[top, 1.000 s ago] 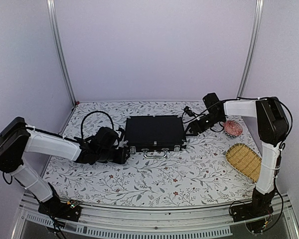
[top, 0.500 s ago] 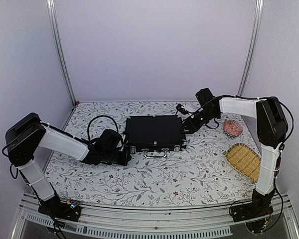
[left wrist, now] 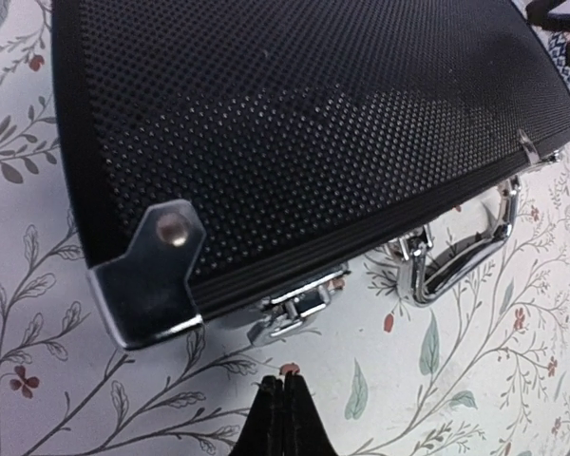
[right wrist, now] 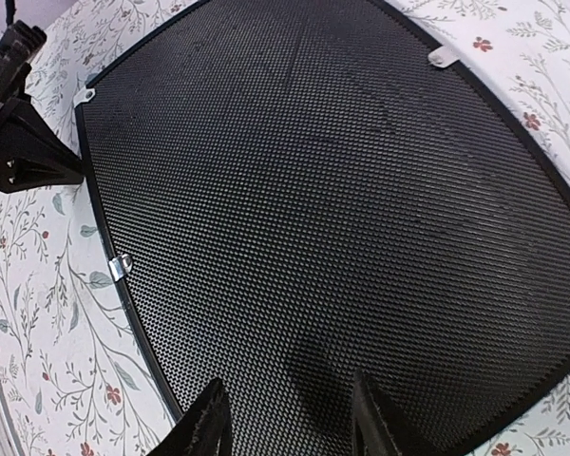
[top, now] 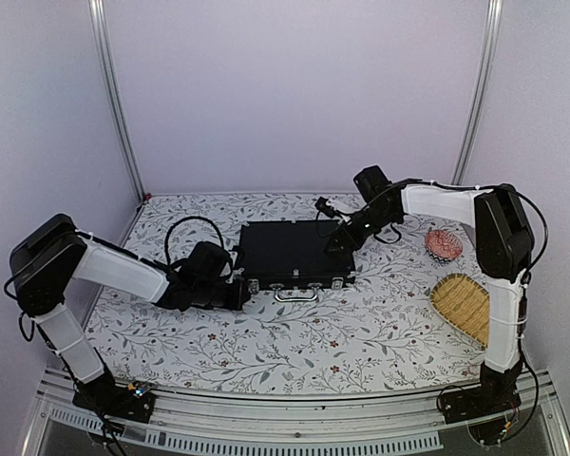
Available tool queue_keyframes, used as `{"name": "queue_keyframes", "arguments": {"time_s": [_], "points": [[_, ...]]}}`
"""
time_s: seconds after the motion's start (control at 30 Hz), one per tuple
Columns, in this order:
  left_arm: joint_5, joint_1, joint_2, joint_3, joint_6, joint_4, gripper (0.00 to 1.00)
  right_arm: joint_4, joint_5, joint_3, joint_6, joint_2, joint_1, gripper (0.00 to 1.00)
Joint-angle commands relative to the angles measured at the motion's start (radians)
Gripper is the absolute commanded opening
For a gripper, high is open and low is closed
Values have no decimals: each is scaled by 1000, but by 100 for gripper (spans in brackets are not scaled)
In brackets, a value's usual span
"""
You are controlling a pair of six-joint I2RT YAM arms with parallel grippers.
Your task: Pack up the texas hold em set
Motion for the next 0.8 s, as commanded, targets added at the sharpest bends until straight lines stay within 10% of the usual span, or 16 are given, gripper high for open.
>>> {"name": "queue_keyframes", "arguments": {"time_s": [0.0,0.67,0.77], "points": [[1,31,6,21,18,21,0,-28,-24,36,-2,78,32,43],[55,79,8,36,16,29,0,-81,-5,15,-6,180,32,42],[73,78,-20,18,5,5,17,-86,-9,15,-8,187,32,42]]}}
